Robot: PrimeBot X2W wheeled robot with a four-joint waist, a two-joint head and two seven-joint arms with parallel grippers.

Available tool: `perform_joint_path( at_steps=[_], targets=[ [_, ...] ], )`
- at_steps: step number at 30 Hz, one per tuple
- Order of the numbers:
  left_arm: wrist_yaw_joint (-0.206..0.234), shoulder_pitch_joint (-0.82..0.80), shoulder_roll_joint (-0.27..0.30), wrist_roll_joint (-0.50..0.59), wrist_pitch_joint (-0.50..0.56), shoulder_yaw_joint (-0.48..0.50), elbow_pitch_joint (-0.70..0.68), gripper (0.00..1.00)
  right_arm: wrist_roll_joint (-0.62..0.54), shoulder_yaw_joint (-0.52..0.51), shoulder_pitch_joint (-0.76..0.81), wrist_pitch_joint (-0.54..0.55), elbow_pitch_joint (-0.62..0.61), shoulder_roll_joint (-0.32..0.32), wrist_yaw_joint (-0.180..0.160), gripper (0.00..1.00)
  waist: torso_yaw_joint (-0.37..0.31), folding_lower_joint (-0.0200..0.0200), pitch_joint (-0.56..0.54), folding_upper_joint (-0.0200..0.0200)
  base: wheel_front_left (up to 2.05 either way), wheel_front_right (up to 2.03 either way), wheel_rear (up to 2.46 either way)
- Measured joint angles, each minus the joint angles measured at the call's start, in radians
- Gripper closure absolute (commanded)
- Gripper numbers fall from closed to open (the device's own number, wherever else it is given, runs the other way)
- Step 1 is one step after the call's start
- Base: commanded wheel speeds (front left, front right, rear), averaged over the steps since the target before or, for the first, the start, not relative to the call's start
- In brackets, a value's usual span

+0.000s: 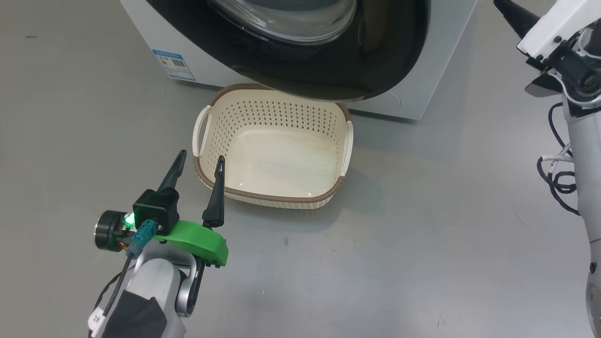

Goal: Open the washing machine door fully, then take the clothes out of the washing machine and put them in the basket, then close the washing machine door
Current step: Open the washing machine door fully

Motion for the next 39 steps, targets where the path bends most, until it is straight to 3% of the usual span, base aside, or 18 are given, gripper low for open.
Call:
perform_joint_path(
  at_steps=[15,28,29,30,31,39],
  targets=[
    [0.009,0.056,0.011,0.015,0.000,0.063,-0.008,0.00,-0.210,0.214,0.221,-0.344,-0.261,-0.016,-0.003,1.00,-0.082,0.0000,-0.094,0.0000,0.00,0.00,0.00],
    [0.018,0.097,0.026,0.018,0.000,0.122,-0.048,0.00,-0.360,0.254,0.488,-0.626,-0.293,-0.030,-0.003,1.00,-0.153,0.0000,-0.132,0.0000,0.00,0.00,0.00],
    [0.018,0.100,0.026,0.018,0.000,0.127,-0.053,0.00,-0.366,0.254,0.503,-0.645,-0.293,-0.029,-0.008,0.87,-0.158,0.0000,-0.133,0.0000,0.00,0.00,0.00],
    [0.018,0.102,0.027,0.019,0.000,0.131,-0.055,0.00,-0.372,0.254,0.518,-0.665,-0.293,-0.026,-0.015,0.40,-0.163,0.0000,-0.134,0.0000,0.00,0.00,0.00],
    [0.018,0.103,0.028,0.022,0.000,0.132,-0.056,0.00,-0.383,0.255,0.532,-0.688,-0.293,-0.024,-0.022,0.00,-0.168,0.0000,-0.134,0.0000,0.00,0.00,0.00],
    [0.018,0.122,0.029,0.031,0.000,0.137,-0.066,0.00,-0.398,0.238,0.609,-0.786,-0.295,0.015,-0.066,0.00,-0.201,0.0000,-0.139,0.0000,0.00,0.00,0.00]
  ],
)
